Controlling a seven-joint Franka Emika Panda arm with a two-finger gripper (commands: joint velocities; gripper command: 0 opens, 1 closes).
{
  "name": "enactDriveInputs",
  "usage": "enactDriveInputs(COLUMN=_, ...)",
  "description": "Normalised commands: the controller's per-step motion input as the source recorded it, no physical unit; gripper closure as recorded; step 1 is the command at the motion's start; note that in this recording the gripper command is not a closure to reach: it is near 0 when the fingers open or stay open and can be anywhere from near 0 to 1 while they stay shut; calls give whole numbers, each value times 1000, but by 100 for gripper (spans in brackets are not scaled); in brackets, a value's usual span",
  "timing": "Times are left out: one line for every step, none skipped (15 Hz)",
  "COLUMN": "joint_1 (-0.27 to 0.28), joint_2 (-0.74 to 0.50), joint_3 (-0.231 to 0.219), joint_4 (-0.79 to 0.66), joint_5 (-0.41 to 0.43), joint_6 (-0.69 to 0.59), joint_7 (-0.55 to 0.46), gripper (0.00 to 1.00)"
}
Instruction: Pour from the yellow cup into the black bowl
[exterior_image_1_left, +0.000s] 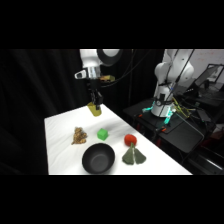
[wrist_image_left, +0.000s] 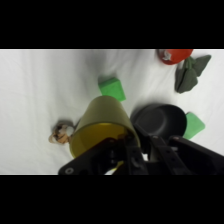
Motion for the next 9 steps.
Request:
enactDriveInputs(joint_1=-28, joint_2=-265, joint_3=-64, joint_4=-531, joint_5=2, joint_6=626, joint_7=259, gripper=15)
enactDriveInputs(joint_1=-21, joint_2=-208, joint_3=-50, joint_4=-495, joint_5=-2, joint_6=649, joint_7=284, gripper=16)
enactDriveInputs(joint_1=-20, joint_2=-142, joint_3=-40, joint_4=-434, joint_5=-8, joint_6=648, joint_7=301, gripper=17)
enactDriveInputs(joint_1=-24, joint_2=-68, joint_3=-34, joint_4=-353, joint_5=-14, joint_6=564, joint_7=302, gripper=17)
enactDriveInputs(joint_1=-24, joint_2=-20, joint_3=-25, joint_4=-282, joint_5=-17, joint_6=510, joint_7=303, gripper=21)
enactDriveInputs(joint_1=-29, joint_2=40, joint_3=-3, joint_4=-190, joint_5=41, joint_6=358, joint_7=224, gripper=24)
enactDriveInputs(joint_1=-22, joint_2=62, joint_3=20, joint_4=-132, joint_5=47, joint_6=250, joint_7=195, gripper=25)
enactDriveInputs(joint_1=-4, joint_2=103, joint_3=35, joint_4=-102, joint_5=-6, joint_6=315, joint_7=241, gripper=25)
enactDriveInputs(joint_1=0, joint_2=125, joint_3=44, joint_4=-56, joint_5=-32, joint_6=302, joint_7=249, gripper=25)
